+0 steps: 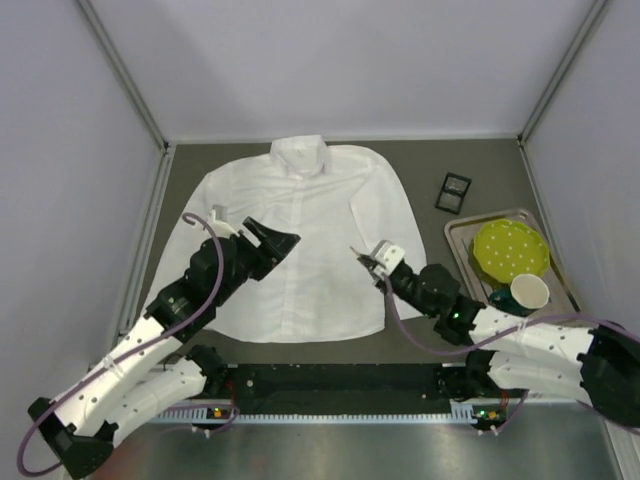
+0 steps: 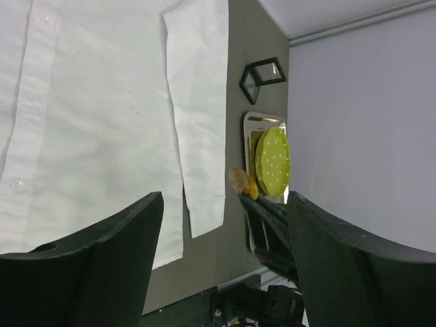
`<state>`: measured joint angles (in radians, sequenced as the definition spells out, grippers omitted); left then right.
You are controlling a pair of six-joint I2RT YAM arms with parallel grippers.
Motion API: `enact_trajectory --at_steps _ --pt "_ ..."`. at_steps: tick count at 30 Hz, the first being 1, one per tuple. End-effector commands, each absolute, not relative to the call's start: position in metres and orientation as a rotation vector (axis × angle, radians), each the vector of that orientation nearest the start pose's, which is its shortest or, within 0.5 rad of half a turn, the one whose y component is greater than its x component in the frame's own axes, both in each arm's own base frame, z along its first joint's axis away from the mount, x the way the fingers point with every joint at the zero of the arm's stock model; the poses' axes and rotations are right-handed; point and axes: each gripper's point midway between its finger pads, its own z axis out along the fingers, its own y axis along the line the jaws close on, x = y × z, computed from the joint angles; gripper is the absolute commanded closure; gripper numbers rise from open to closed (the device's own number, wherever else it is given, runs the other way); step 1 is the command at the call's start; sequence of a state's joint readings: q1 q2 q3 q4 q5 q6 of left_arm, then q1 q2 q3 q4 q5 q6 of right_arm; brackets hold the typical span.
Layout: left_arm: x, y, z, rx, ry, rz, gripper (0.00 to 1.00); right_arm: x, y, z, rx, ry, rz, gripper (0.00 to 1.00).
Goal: Remove the brooch from the garment
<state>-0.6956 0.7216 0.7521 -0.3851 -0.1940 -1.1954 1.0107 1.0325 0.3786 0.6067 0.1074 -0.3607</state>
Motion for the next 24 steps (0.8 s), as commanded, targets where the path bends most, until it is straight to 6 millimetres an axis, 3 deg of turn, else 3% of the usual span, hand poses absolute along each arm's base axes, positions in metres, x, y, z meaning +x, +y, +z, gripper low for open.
enact_trajectory --at_steps 1,3,4,5,8,9,11,13,18,24 --pt "0.228 -0.189 0.292 -0.438 1.846 -1.019 0.22 0.229 0.259 0.188 -0.641 1.512 0.677 1.00" --pt "0.225 -0.198 0.300 -0.361 1.824 -1.061 0.22 0.236 0.240 0.192 -0.527 1.561 0.743 1.00" --pt "0.225 -0.201 0.299 -0.323 1.825 -1.061 0.22 0.238 0.230 0.185 -0.485 1.605 0.753 1.00" --pt "0.224 -0.204 0.300 -0.300 1.824 -1.074 0.22 0.248 0.211 0.195 -0.399 1.596 0.747 1.00" --pt "0.221 -0.220 0.305 -0.201 1.835 -1.124 0.21 0.247 0.190 0.191 -0.251 1.672 0.848 1.00" --pt "0.219 -0.225 0.305 -0.173 1.847 -1.141 0.21 0.251 0.174 0.197 -0.161 1.679 0.875 1.00" --pt "0.216 -0.237 0.307 -0.098 1.877 -1.174 0.21 0.247 0.162 0.194 -0.100 1.723 0.900 1.00" --pt "0.214 -0.246 0.310 -0.049 1.899 -1.199 0.21 0.241 0.153 0.206 -0.067 1.712 0.912 1.00" --pt "0.216 -0.252 0.317 0.020 1.904 -1.185 0.20 0.240 0.137 0.221 -0.014 1.721 0.872 1.00" --pt "0.213 -0.259 0.323 0.080 1.920 -1.200 0.20 0.271 0.117 0.221 0.118 1.771 0.886 1.00"
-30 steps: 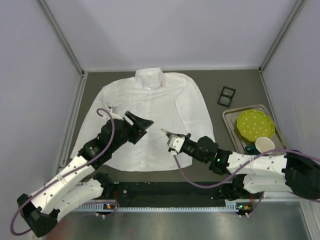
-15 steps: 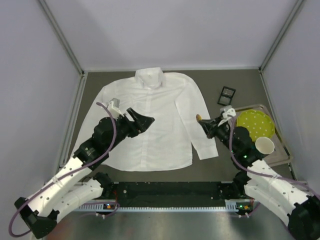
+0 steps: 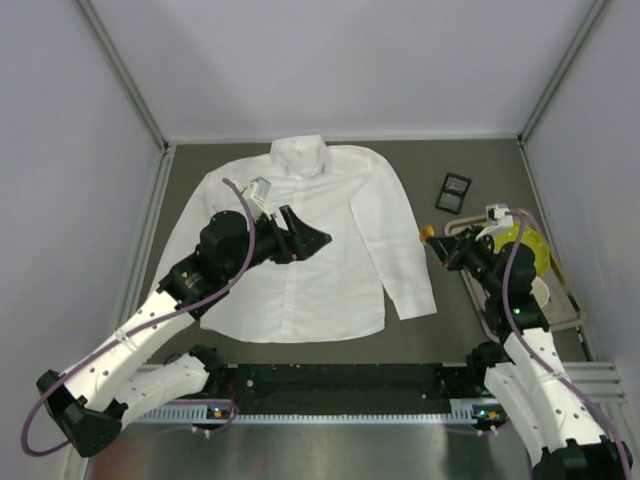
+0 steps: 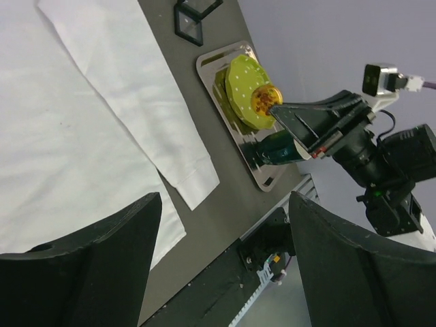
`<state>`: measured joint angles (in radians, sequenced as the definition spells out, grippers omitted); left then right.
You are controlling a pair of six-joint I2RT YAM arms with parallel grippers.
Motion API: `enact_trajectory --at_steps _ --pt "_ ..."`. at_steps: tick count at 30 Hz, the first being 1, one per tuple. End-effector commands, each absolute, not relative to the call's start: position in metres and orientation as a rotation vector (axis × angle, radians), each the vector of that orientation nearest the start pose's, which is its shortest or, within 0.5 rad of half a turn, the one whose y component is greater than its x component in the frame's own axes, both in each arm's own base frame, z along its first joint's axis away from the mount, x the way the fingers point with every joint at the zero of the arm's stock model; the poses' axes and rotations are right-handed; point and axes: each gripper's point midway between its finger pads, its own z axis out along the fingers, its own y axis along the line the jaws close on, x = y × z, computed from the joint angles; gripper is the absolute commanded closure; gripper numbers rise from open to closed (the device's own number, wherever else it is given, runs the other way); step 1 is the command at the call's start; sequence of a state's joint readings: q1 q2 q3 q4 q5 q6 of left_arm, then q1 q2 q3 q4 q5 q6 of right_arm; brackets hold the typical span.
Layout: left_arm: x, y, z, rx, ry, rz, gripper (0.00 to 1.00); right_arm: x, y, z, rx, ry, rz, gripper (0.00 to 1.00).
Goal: Remove the brooch from the garment
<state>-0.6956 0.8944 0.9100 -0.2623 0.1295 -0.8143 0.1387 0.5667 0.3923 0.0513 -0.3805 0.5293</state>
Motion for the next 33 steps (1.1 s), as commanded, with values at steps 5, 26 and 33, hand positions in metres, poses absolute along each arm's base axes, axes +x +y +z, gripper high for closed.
enact_trajectory --at_steps 5,26,33 --pt "0.211 -0.261 0.332 0.117 1.914 -1.208 0.20 0.316 0.070 0.229 0.265 1.759 0.875 1.00" --pt "0.233 -0.293 0.334 0.259 1.945 -1.235 0.20 0.431 0.001 0.173 0.354 1.874 1.060 1.00" --pt "0.242 -0.296 0.324 0.272 1.963 -1.227 0.20 0.448 -0.012 0.149 0.396 1.923 1.032 1.00"
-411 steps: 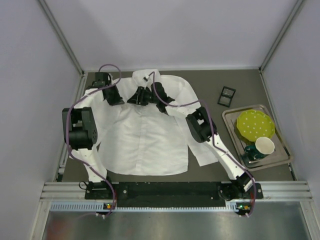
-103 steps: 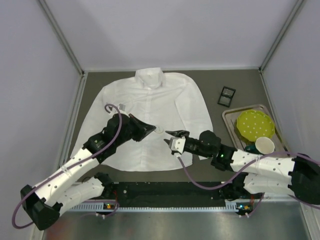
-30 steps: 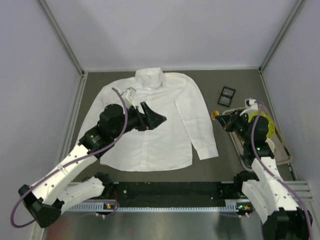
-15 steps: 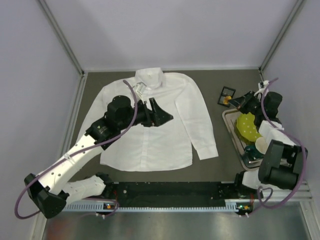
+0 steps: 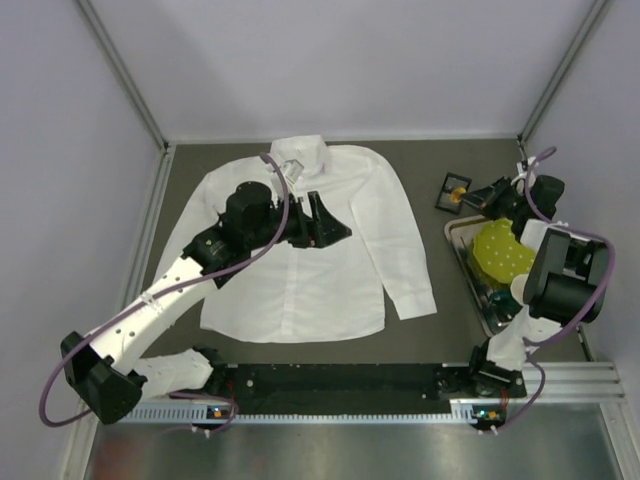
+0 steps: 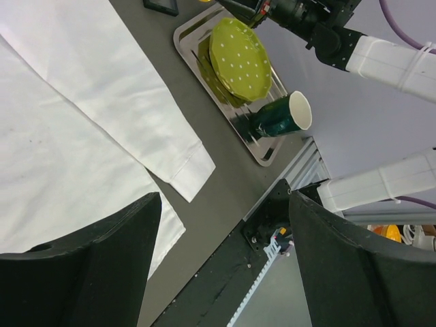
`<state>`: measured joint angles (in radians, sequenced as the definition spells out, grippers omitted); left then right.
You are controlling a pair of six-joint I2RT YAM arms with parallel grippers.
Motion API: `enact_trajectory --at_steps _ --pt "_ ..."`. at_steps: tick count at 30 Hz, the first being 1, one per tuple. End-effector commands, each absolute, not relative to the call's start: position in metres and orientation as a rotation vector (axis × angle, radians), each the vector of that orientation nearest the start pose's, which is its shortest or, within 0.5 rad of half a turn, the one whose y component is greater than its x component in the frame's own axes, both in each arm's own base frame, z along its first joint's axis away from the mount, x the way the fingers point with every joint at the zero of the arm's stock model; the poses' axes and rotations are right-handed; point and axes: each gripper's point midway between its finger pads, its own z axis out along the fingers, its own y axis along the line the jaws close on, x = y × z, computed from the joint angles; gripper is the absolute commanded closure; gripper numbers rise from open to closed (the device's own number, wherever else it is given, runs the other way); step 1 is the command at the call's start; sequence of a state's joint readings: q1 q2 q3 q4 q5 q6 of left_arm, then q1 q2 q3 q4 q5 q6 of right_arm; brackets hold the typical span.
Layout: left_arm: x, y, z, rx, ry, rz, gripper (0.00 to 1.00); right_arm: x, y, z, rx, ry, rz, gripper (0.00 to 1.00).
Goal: Remove the brooch from the garment
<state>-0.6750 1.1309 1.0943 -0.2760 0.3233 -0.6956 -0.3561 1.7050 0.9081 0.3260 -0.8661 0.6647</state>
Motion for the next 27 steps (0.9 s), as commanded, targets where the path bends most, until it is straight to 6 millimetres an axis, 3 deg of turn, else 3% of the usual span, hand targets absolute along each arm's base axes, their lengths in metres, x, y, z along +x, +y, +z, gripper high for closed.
enact_trajectory --at_steps 1,27 --pt "0.243 -0.297 0.323 0.272 1.964 -1.232 0.20 0.449 -0.012 0.146 0.404 1.927 1.029 1.00" --pt "0.246 -0.300 0.321 0.268 1.965 -1.307 0.20 0.473 -0.026 0.094 0.459 1.994 0.979 1.00"
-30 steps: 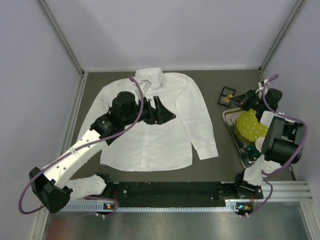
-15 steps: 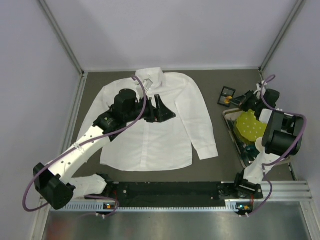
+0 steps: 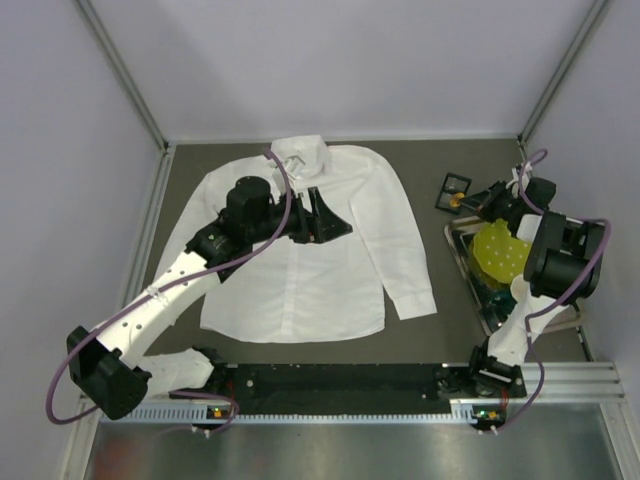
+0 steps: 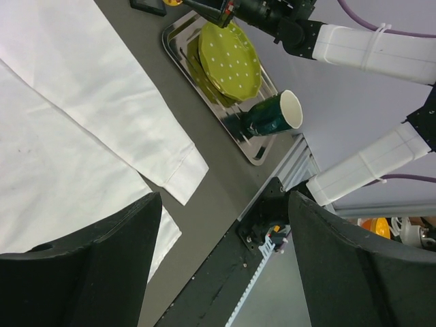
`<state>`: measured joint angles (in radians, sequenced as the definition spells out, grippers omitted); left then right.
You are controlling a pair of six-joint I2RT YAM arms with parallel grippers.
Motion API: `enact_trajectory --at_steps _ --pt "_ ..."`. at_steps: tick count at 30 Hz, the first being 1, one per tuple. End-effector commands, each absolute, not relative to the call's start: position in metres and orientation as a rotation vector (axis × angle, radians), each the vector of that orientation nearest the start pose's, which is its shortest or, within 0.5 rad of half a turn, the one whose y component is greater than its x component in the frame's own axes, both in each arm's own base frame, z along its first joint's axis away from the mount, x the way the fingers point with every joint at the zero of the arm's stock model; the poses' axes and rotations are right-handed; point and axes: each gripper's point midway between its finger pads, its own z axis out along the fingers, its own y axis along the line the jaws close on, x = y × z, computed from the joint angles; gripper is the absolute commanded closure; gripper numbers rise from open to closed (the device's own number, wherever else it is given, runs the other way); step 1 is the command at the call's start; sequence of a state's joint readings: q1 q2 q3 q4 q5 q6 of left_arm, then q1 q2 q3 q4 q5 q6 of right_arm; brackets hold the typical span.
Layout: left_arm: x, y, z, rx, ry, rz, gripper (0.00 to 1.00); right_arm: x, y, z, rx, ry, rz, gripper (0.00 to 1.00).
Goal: Remove the brooch from the garment
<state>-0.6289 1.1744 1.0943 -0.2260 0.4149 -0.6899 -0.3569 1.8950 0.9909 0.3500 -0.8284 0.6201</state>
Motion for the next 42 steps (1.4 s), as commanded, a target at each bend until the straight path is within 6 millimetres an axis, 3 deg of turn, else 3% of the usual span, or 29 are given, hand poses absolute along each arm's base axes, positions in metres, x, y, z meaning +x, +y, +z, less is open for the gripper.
enact_trajectory --at_steps 1,13,32,42 --pt "0.247 -0.300 0.321 0.267 1.962 -1.307 0.20 0.474 -0.025 0.092 0.462 2.002 0.978 1.00" --pt "0.246 -0.300 0.319 0.266 1.971 -1.314 0.20 0.487 -0.013 0.080 0.427 2.059 0.951 0.98" --pt "0.244 -0.298 0.319 0.266 1.969 -1.324 0.21 0.496 0.001 0.079 0.392 2.076 0.938 0.96" --pt "0.243 -0.296 0.320 0.263 1.965 -1.324 0.21 0.500 0.000 0.074 0.425 2.086 0.932 0.95"
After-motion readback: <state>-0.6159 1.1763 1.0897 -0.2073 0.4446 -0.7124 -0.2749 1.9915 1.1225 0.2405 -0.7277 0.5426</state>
